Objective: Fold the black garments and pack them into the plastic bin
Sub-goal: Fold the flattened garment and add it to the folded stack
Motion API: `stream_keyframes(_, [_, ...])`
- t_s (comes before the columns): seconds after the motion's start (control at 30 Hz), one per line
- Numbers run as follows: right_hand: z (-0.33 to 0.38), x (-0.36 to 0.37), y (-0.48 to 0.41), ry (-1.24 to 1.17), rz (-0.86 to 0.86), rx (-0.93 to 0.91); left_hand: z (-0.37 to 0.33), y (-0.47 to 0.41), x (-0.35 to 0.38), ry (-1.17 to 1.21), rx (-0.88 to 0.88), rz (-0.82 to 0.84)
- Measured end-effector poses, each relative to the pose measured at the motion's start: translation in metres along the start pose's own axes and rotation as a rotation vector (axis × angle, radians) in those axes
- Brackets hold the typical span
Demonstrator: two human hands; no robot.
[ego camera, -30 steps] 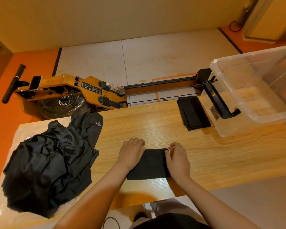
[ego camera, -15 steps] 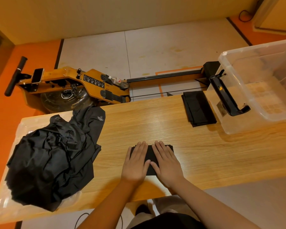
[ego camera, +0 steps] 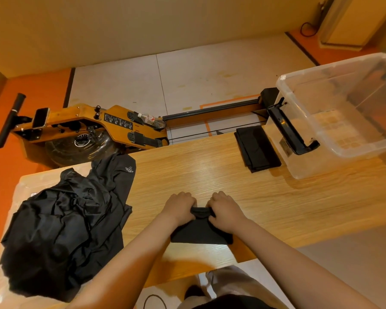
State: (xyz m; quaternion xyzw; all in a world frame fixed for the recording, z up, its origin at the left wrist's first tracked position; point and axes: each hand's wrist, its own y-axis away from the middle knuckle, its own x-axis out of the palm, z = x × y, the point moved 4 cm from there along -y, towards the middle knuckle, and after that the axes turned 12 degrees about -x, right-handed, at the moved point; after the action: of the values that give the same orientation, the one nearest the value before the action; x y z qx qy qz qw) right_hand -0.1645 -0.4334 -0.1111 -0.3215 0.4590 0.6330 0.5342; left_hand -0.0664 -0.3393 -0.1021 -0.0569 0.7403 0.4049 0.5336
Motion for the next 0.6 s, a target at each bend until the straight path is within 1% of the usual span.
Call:
stream_keyframes(0.07, [-0.006, -0.013, 0.006, -0.018, -0.046, 0.008, -0.003, -0.004, -0.015, 0.025, 0.064, 0.021])
stream_keyframes(0.13, [-0.014, -0.034, 0.014, -0.035, -0.141, 0.029, -0.007, -0.007, -0.037, 0.088, 0.133, -0.06])
stream_keyframes(0.2, [-0.021, -0.059, 0.024, -0.01, -0.269, 0.028, -0.013, -0.007, -0.062, 0.132, 0.202, -0.241])
stream_keyframes(0.27, [-0.026, -0.077, 0.033, 0.068, -0.393, 0.016, -0.021, -0.003, -0.082, 0.123, 0.258, -0.472])
stream_keyframes(0.3, [-0.027, -0.081, 0.038, 0.111, -0.426, 0.019, -0.025, -0.001, -0.088, 0.099, 0.281, -0.574])
stream_keyframes(0.33, [-0.029, -0.082, 0.041, 0.138, -0.448, 0.032, -0.029, 0.0, -0.089, 0.072, 0.296, -0.635])
stream_keyframes(0.4, [-0.031, -0.07, 0.05, 0.146, -0.451, 0.061, -0.034, -0.002, -0.076, 0.029, 0.311, -0.633])
stream_keyframes(0.47, [-0.032, -0.043, 0.06, 0.145, -0.407, 0.078, -0.035, -0.005, -0.045, -0.01, 0.3, -0.542])
stream_keyframes(0.6, [-0.03, 0.02, 0.09, 0.144, -0.266, 0.159, -0.021, 0.002, 0.022, -0.073, 0.158, -0.398])
